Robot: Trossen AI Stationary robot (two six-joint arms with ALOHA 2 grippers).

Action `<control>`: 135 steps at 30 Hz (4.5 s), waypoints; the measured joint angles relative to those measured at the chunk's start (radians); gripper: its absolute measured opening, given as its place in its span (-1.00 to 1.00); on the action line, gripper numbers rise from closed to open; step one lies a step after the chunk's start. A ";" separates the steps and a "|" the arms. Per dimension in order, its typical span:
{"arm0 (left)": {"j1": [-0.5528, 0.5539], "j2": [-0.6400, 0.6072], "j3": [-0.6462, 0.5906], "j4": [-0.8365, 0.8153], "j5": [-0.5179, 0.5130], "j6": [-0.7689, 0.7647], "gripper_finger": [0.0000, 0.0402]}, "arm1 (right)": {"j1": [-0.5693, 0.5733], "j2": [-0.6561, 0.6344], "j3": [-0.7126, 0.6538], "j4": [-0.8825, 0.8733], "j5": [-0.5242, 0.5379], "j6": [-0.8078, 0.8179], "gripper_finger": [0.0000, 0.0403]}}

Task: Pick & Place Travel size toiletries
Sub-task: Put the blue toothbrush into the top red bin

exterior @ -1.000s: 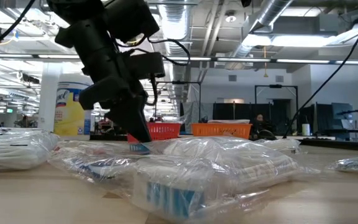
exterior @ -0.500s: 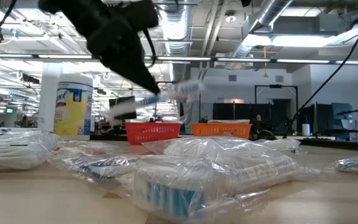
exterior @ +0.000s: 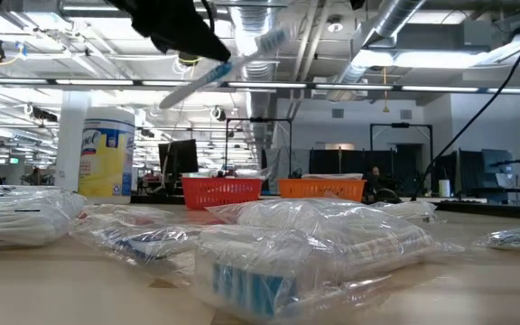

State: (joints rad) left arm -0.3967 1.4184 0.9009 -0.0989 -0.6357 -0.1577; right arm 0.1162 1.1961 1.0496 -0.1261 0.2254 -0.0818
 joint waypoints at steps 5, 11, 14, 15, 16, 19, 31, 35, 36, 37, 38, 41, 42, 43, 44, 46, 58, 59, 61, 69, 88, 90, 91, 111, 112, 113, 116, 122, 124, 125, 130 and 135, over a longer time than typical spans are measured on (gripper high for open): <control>-0.012 -0.005 0.000 0.018 -0.029 0.013 -1.00 | 0.000 0.000 0.000 0.007 0.000 -0.007 -0.63; -0.033 -0.005 -0.008 0.119 -0.031 0.074 -1.00 | 0.000 0.002 0.000 0.007 0.000 -0.007 -0.63; -0.056 -0.024 -0.058 0.259 -0.026 0.132 -1.00 | 0.000 0.002 0.000 0.007 0.000 -0.007 -0.63; -0.057 -0.034 -0.075 0.315 -0.018 0.152 -1.00 | 0.000 0.002 0.000 0.007 0.000 -0.007 -0.63; -0.058 -0.045 -0.092 0.362 -0.008 0.159 -1.00 | 0.000 0.003 0.000 0.007 0.000 -0.007 -0.63; -0.057 -0.100 -0.167 0.493 0.027 0.180 -1.00 | 0.000 0.003 0.000 0.008 0.000 -0.007 -0.63; -0.057 -0.236 -0.518 1.253 0.260 0.277 -1.00 | 0.018 0.153 0.001 0.233 -0.175 -0.131 -0.63; -0.057 -0.249 -0.557 1.331 0.332 0.282 -1.00 | 0.036 0.204 0.000 0.334 -0.176 -0.193 -0.63; -0.057 -0.249 -0.557 1.334 0.338 0.283 -1.00 | 0.041 0.213 0.000 0.367 -0.175 -0.197 -0.63; -0.057 -0.249 -0.557 1.335 0.343 0.285 -1.00 | 0.045 0.220 0.000 0.397 -0.174 -0.199 -0.63; -0.057 -0.249 -0.557 1.335 0.350 0.286 -1.00 | 0.051 0.227 0.000 0.416 -0.174 -0.200 -0.63; -0.057 -0.248 -0.557 1.336 0.355 0.288 -1.00 | 0.067 0.254 0.000 0.460 -0.175 -0.224 -0.63; -0.057 -0.247 -0.557 1.336 0.355 0.288 -1.00 | 0.071 0.262 0.000 0.468 -0.176 -0.234 -0.63; -0.057 -0.247 -0.557 1.337 0.355 0.288 -1.00 | 0.076 0.276 0.000 0.495 -0.177 -0.241 -0.63; -0.057 -0.247 -0.557 1.337 0.355 0.288 -1.00 | 0.081 0.289 0.000 0.518 -0.177 -0.248 -0.62; -0.057 -0.247 -0.557 1.337 0.355 0.288 -1.00 | 0.088 0.311 0.001 0.527 -0.177 -0.264 -0.61; -0.056 -0.247 -0.557 1.335 0.346 0.307 -1.00 | 0.100 0.468 0.120 0.511 -0.145 -0.240 0.22; -0.056 -0.247 -0.557 1.335 0.346 0.308 -1.00 | 0.100 0.481 0.135 0.523 -0.145 -0.234 0.30; -0.056 -0.247 -0.557 1.335 0.346 0.309 -1.00 | 0.100 0.503 0.150 0.519 -0.145 -0.232 0.42; -0.056 -0.247 -0.557 1.329 0.329 0.317 -1.00 | 0.108 0.575 0.204 0.520 -0.150 -0.205 0.58; -0.051 -0.243 -0.557 1.307 0.329 0.336 -1.00 | 0.086 0.625 0.234 0.537 -0.153 -0.100 0.58; -0.045 -0.236 -0.557 1.305 0.329 0.336 -1.00 | 0.083 0.626 0.232 0.534 -0.152 -0.095 0.58; -0.043 -0.236 -0.557 1.301 0.329 0.335 -1.00 | 0.082 0.625 0.232 0.538 -0.150 -0.092 0.58; -0.030 -0.225 -0.556 1.304 0.329 0.333 -1.00 | 0.074 0.624 0.233 0.531 -0.150 -0.067 -0.09; -0.030 -0.225 -0.556 1.304 0.330 0.333 -1.00 | 0.072 0.624 0.233 0.530 -0.150 -0.067 -0.18; -0.030 -0.225 -0.556 1.304 0.330 0.333 -1.00 | 0.071 0.624 0.233 0.527 -0.150 -0.067 -0.27; -0.030 -0.225 -0.556 1.302 0.329 0.333 -1.00 | 0.064 0.624 0.233 0.515 -0.149 -0.066 -0.58; -0.030 -0.225 -0.556 1.298 0.328 0.304 -0.99 | 0.052 0.621 0.233 0.476 -0.150 -0.075 -0.90; -0.030 -0.225 -0.556 1.298 0.316 0.303 -0.97 | 0.045 0.616 0.233 0.460 -0.148 -0.069 -0.89; -0.030 -0.225 -0.556 1.298 0.308 0.303 -0.96 | 0.041 0.616 0.233 0.453 -0.145 -0.067 -0.90; -0.030 -0.225 -0.556 1.297 0.257 0.303 -0.85 | 0.025 0.595 0.233 0.402 -0.142 -0.066 -0.95; -0.030 -0.225 -0.556 1.296 0.215 0.302 -0.70 | 0.025 0.554 0.231 0.285 -0.048 -0.086 -0.98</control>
State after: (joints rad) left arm -0.4267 1.1934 0.3447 1.1969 -0.4206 0.1447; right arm 0.1409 1.7502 1.2803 0.1593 0.1775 -0.1681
